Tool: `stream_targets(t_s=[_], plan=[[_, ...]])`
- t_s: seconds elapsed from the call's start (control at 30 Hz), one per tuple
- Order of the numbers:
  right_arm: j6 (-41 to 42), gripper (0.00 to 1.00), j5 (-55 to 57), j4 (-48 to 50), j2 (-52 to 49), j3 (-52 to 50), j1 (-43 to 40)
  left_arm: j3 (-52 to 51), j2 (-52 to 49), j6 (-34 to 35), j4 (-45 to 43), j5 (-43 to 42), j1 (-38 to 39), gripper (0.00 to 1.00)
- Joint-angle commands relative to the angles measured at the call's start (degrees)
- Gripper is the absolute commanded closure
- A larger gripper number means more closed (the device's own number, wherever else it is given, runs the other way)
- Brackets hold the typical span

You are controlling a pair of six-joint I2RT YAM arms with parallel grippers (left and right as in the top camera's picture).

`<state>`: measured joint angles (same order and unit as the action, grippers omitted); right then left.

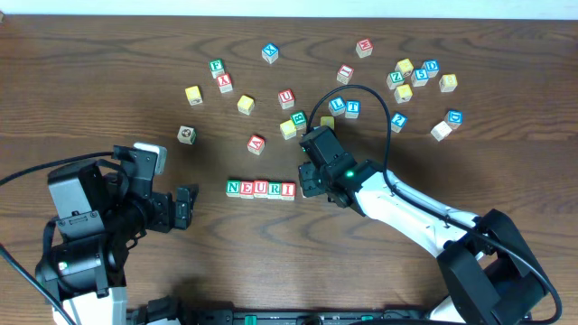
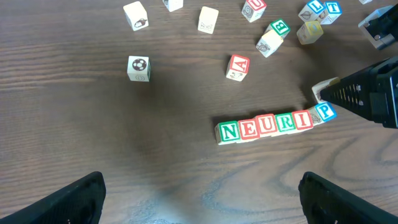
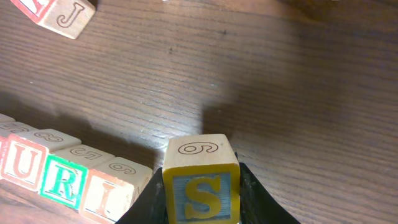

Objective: Spell out NEURIPS
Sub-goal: 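Lower the S block to the table right of the blue P block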

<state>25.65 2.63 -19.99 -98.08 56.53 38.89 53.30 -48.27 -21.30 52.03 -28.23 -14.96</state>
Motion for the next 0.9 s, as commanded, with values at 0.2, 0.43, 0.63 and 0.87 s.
stream_targets(t_s=[0.2,0.43,0.63,0.87], plan=[[1.55,0.99,1.73,-1.07,-0.52,0.79,0.59,1.09,0.04,-0.96,-0.2,-0.7,-0.28,0.02],[1.55,0.99,4.02,-1.03,-0.52,0.76,0.57,1.09,0.04,-0.96,-0.2,-0.7,-0.28,0.03],[1.79,0.99,8.07,-1.27,-0.52,0.79,0.52,1.09,0.04,-0.96,-0.2,-0.7,-0.28,0.02],[4.17,0.99,8.22,-5.01,-0.52,0.79,0.52,1.09,0.04,-0.96,-0.2,-0.7,-0.28,0.02]])
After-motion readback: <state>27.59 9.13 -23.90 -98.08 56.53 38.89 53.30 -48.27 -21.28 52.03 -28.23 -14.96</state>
